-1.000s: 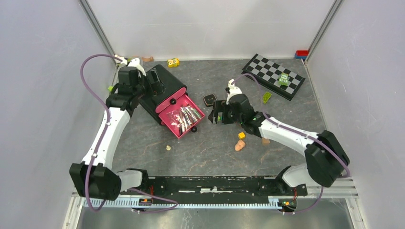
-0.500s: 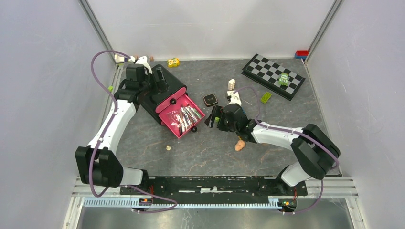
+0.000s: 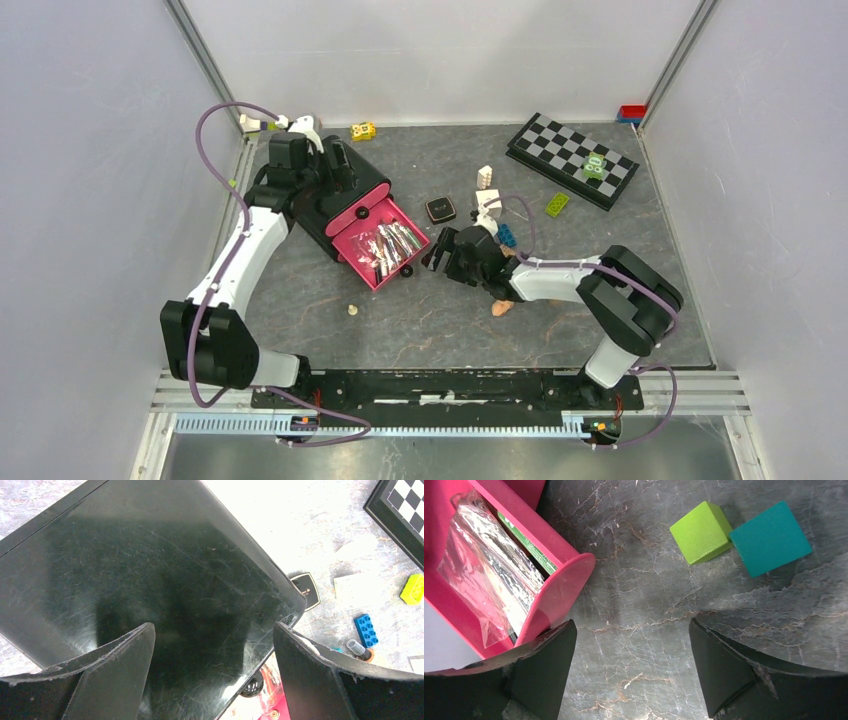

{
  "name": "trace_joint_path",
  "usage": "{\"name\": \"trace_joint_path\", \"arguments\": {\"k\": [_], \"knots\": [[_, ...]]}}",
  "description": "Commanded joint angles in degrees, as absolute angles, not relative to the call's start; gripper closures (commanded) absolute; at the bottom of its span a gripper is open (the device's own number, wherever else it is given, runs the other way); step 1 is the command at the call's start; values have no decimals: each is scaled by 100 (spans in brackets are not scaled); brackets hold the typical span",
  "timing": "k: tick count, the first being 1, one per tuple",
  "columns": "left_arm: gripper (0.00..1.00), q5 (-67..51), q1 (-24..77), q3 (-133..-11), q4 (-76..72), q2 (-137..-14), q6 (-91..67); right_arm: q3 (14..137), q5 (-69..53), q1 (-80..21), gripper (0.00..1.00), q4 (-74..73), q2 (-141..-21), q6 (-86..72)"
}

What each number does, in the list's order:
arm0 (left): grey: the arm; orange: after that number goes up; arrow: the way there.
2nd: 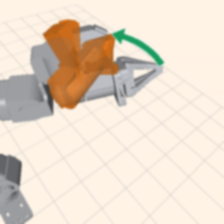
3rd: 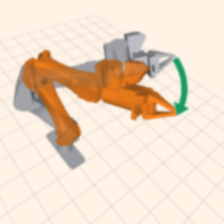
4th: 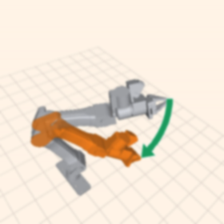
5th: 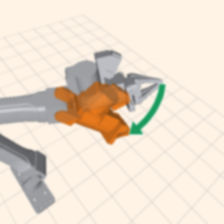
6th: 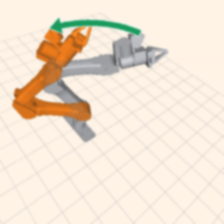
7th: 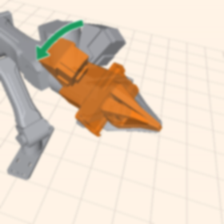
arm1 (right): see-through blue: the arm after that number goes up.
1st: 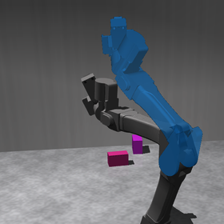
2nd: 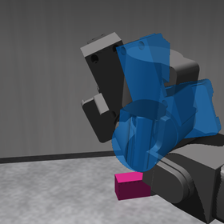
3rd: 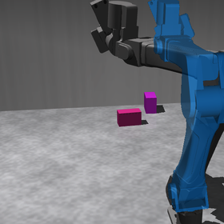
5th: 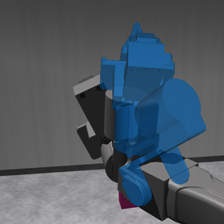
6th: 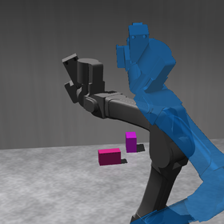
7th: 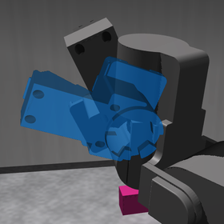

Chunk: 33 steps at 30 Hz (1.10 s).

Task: Organize the makeup
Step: Close the drawer in the storage box.

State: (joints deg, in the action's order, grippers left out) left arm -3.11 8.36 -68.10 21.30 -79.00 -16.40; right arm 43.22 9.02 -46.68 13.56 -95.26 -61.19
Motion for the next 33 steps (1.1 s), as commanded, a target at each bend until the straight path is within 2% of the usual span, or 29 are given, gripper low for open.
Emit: {"name": "trace_joint_path", "arguments": {"k": [1,4,11,13,18,19,22,33], "knots": [[6,-240,918,-6873,2346,-8038,-1341,4509,1196,-4798,12,1638,-9771,-6490],[6,-150,956,-6873,2382,-8059,-1310,4597,1224,-4864,20,1656,-9947,-6614],[6,-76,985,-6882,2413,-8131,-1292,4324,1252,-4957,62,2215,-10125,-7042],[6,-41,984,-6895,2429,-8155,-1301,4298,1194,-4971,64,2425,-10217,-7130],[7,446,985,-6926,2529,-8196,-1336,4330,777,-4980,92,3364,-10648,-7341],[7,504,989,-6936,2555,-8213,-1336,4350,713,-4977,95,3464,-10743,-7446],[7,539,984,-6952,2603,-8259,-1336,4357,563,-4992,100,3859,-10946,-7656],[7,520,984,-6970,2616,-8339,-1341,4263,429,-5019,100,5024,-11030,-7847]]}}
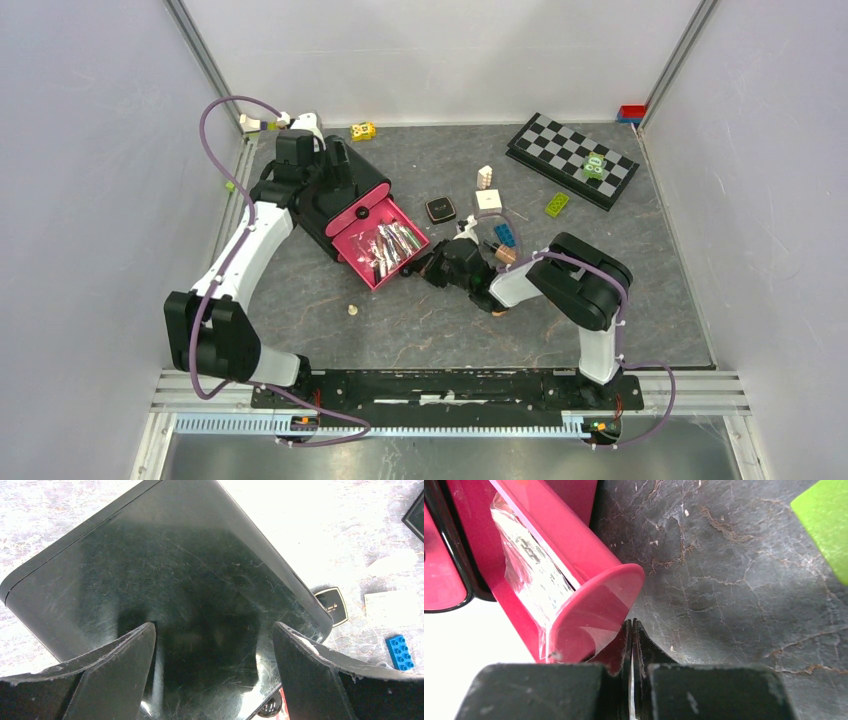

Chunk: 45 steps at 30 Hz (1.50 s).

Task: Organize the makeup
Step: Close the drawer in the storage box.

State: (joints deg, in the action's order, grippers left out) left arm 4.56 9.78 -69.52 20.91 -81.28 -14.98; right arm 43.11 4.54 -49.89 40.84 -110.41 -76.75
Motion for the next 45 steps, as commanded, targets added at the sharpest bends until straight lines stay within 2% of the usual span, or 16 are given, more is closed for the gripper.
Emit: {"name": "trace_joint_path", "arguments": {"k": [1,11,28,45], "knots": [[7,512,984,-6977,2619,-8345,-1345,4270,411,-5014,100,5125,-11046,-7843],[7,510,985,-7005,2663,-8416,-1345,4258,147,-5027,100,6145,-11136,-7801],[8,408,993,-7022,2681,-8518,-1354,5279,17,-5019,100,5541,-11583,-7531],[8,350,1003,-7050,2707,-8630,-1362,6795,-220,-4827,100,4756,-12360,-7231]]}}
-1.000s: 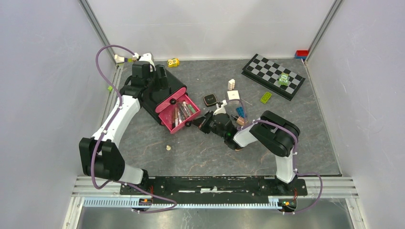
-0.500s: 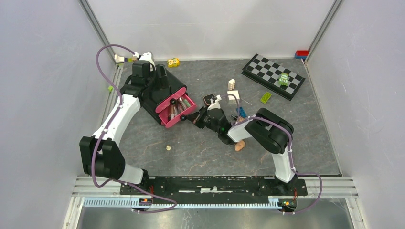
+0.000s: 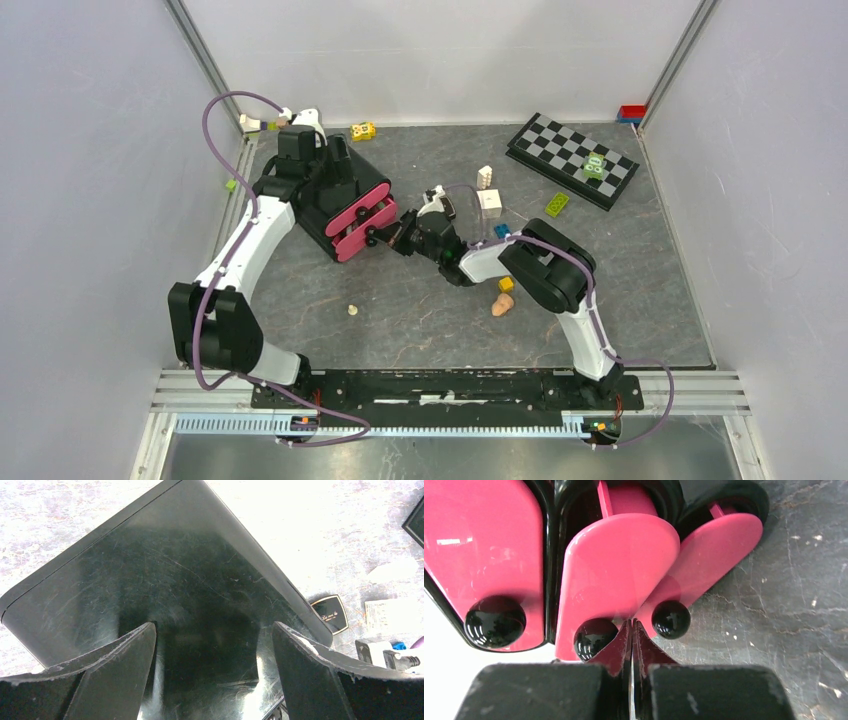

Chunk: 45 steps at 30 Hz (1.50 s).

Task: Organize the makeup
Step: Close the drawer in the storage box.

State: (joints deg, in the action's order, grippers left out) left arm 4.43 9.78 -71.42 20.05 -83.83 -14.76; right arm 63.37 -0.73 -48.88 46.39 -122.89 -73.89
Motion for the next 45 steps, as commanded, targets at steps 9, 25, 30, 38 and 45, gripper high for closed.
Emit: {"name": "trace_joint_path", "arguments": {"k": [9,25,30,38,45], "knots": [[8,377,1002,-7075,2742,-8682,-1354,7427,-370,-4724,100,4414,-12673,-7096],[8,508,1005,-7110,2817,-8612,-1338,5875,406,-4636,67,4272,-10815,-6215],[8,595,1007,-7106,2822,-8521,-1318,5919,-256,-4616,44,4917,-10819,-6545],[8,564,1005,-7110,2821,-8549,-1327,6265,-748,-4614,33,5160,-11269,-7092],[8,554,1002,-7111,2821,-8553,-1336,6664,-1004,-4641,32,5075,-11580,-7175]]}}
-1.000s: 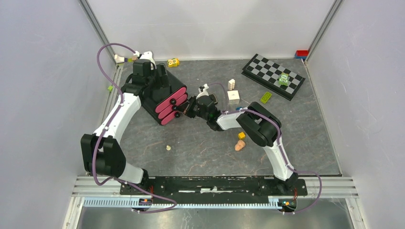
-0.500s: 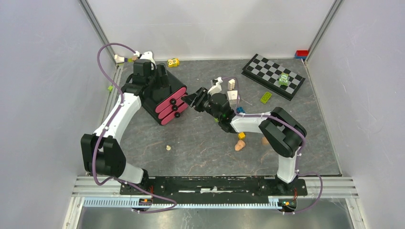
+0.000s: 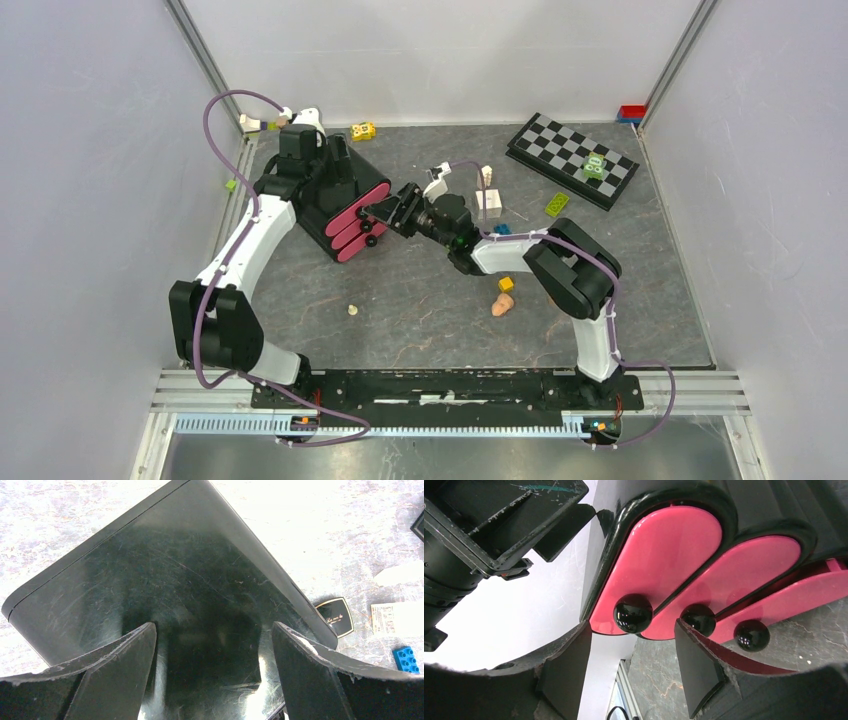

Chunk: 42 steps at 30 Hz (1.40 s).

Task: Organize the makeup
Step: Close the drawer in the storage box, then open the drawer in the storage box.

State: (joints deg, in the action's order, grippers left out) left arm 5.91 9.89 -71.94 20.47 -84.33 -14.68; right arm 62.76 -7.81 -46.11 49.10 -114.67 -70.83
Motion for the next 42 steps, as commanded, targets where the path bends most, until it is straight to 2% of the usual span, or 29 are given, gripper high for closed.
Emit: {"name": "trace_joint_path", "arguments": {"k": [1,4,11,18,21,35,39,42], "knots": [[8,557,1002,-7110,2821,-8560,-1335,6709,-1012,-4641,32,5076,-11615,-7186],[8,552,1008,-7112,2826,-8582,-1338,6828,-1027,-4638,34,5082,-11739,-7219],[8,551,1002,-7119,2821,-8599,-1345,7171,-1218,-4640,48,5021,-12046,-7316],[8,569,1003,-7124,2839,-8612,-1345,7006,-1208,-4641,74,5142,-11943,-7301],[8,568,1002,-7119,2839,-8608,-1345,6807,-1115,-4643,81,5150,-11781,-7160],[8,562,1002,-7137,2862,-8631,-1354,5453,-727,-4745,84,5078,-10609,-6718],[8,557,1002,-7142,2864,-8641,-1354,5281,-624,-4763,80,4874,-10462,-6592],[8,562,1002,-7137,2874,-8642,-1354,5342,-728,-4758,70,4860,-10558,-6621]]}}
